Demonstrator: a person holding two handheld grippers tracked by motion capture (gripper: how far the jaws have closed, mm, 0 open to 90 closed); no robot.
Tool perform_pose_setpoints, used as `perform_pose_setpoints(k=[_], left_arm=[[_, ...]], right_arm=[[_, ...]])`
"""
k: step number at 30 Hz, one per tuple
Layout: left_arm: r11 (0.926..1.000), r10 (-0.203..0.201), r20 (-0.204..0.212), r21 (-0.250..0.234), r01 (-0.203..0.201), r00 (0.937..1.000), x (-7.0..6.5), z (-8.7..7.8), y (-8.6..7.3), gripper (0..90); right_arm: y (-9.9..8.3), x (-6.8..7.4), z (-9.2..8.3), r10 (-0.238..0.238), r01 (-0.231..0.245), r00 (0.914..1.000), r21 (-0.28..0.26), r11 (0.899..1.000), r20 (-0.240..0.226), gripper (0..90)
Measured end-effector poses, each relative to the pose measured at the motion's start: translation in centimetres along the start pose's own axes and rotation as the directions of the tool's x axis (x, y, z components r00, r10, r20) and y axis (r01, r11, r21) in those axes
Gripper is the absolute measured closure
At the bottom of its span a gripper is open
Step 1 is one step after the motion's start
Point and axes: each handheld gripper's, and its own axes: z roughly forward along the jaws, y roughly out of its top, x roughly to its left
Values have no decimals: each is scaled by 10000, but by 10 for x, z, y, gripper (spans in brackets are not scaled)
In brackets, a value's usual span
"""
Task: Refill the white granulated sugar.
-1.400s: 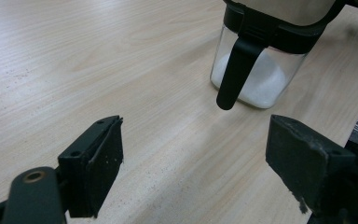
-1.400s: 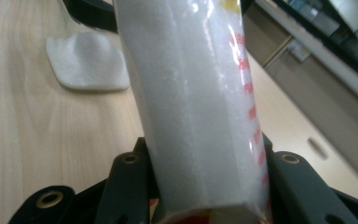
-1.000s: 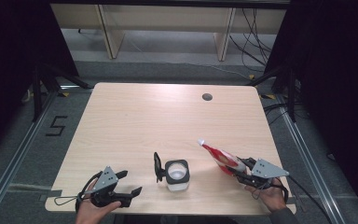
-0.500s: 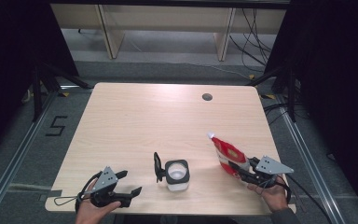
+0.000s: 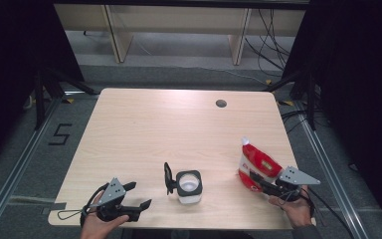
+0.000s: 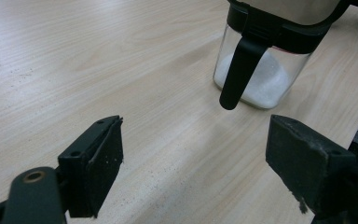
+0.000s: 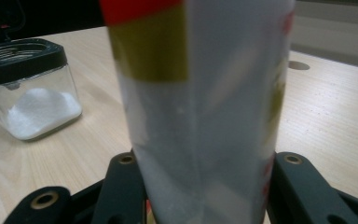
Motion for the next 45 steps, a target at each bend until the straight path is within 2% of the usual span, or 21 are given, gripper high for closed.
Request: perform_pose_setpoints(k=[1,2,5,6,8,11,12,13,14,17,18,22,24,25,27,39,41,42,43,44,45], left_arm=[[9998,141,-4,128,-141,9999,1,-1,0,185],[9998,-169,-86,132,170,9998,-1,0,-1,185],[9999,-92,-48,138,92,9999,0,0,-1,185],[9998,140,1,154,-140,9999,1,0,0,185],[9998,117,4,149,-117,9999,1,0,0,185],[9999,99,70,125,-100,9999,1,0,-1,185],[9998,92,85,174,-93,9999,1,1,-1,185],[9998,48,67,202,-49,10000,1,1,-1,184],[10000,-39,118,42,39,9999,0,3,-1,185],[9999,-16,47,106,15,10000,-1,2,-1,184],[9995,165,21,278,-165,9999,1,1,-1,184],[9996,121,58,248,-122,9999,2,1,-1,185],[9996,-116,-6,274,116,9999,0,1,-1,185],[9999,-77,114,67,76,9999,-1,2,-1,184],[9997,151,103,212,-153,9998,1,1,0,184],[10000,-39,46,32,39,10000,-2,2,6,185],[9997,-237,110,-82,238,9997,-5,3,10,185],[9997,-237,110,-82,238,9997,-5,3,10,185],[10000,12,113,82,-13,9999,-4,2,11,185],[10000,-82,141,46,81,9999,-8,4,14,185],[9998,178,215,84,-180,9996,-8,4,16,190]], right_arm=[[0,1,0,169,-169,9998,45,9998,-80,593],[0,1,-2,309,-305,9994,298,9991,-135,582],[0,3,-3,669,-665,9977,324,9973,-115,567],[1,0,-4,162,-161,9999,166,9997,-43,549],[2,0,-6,82,-82,9999,77,9999,73,531],[8,5,-17,465,-465,9989,-12,9989,105,485],[11,6,-22,-256,261,9988,-109,9996,422,447],[12,9,-26,50,-51,9993,25,10000,378,421],[13,13,-28,552,-546,9959,-100,9985,715,397],[15,13,-33,249,-253,9963,32,9997,820,365],[15,18,-38,683,-702,9905,117,9975,1193,344],[14,21,-47,1089,-1132,9844,232,9933,1384,315],[13,25,-50,1187,-1282,9807,522,9904,1552,303],[14,25,-53,999,-1115,9819,649,9916,1608,303],[14,25,-56,873,-981,9789,498,9939,1847,303],[9,40,-65,1334,-1653,9675,1387,9764,2147,294],[7,43,-67,1132,-1544,9674,1734,9727,2264,292],[6,42,-66,879,-1288,9719,1806,9751,2182,293],[6,42,-66,879,-1288,9719,1806,9751,2182,293],[6,43,-68,435,-904,9735,2032,9750,2245,295],[5,44,-68,641,-1084,9733,1952,9747,2204,295]])
